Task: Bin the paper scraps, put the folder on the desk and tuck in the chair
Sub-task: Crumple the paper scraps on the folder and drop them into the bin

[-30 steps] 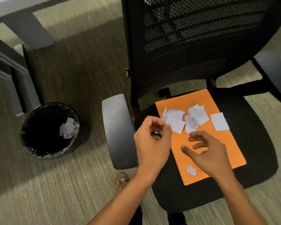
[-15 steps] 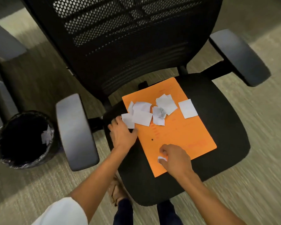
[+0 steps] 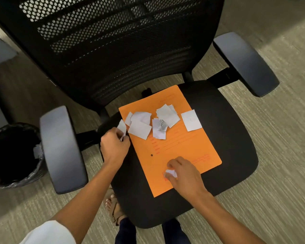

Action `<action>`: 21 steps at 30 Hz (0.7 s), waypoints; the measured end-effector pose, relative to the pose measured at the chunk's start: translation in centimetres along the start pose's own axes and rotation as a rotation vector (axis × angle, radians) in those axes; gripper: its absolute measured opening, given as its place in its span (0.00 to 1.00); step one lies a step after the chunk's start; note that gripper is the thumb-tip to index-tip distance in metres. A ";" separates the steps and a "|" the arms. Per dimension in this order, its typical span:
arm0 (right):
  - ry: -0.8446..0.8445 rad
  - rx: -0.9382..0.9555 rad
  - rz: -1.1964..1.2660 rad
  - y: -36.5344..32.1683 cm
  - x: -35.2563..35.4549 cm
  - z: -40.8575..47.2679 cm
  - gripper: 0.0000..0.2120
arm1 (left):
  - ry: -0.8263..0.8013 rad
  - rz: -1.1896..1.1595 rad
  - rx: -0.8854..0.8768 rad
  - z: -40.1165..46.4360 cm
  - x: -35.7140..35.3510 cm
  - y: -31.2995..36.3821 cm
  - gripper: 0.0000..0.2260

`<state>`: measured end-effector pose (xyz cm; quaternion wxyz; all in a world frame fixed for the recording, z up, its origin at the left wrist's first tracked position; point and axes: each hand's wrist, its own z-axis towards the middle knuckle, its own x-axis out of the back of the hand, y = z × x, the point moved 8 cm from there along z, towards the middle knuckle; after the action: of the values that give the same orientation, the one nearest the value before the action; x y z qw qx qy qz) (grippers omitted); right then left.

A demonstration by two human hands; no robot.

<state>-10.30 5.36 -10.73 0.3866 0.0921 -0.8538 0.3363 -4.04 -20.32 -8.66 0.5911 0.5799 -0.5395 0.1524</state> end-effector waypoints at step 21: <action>0.306 -0.246 0.454 4.5 9.5 4.2 0.04 | -0.613 0.170 -0.445 5.4 -5.1 6.7 0.07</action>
<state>-21.21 7.00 -8.08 0.4340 -0.2005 -0.8187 0.3181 -13.87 -20.75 -10.71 0.4990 0.4093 -0.7572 -0.1004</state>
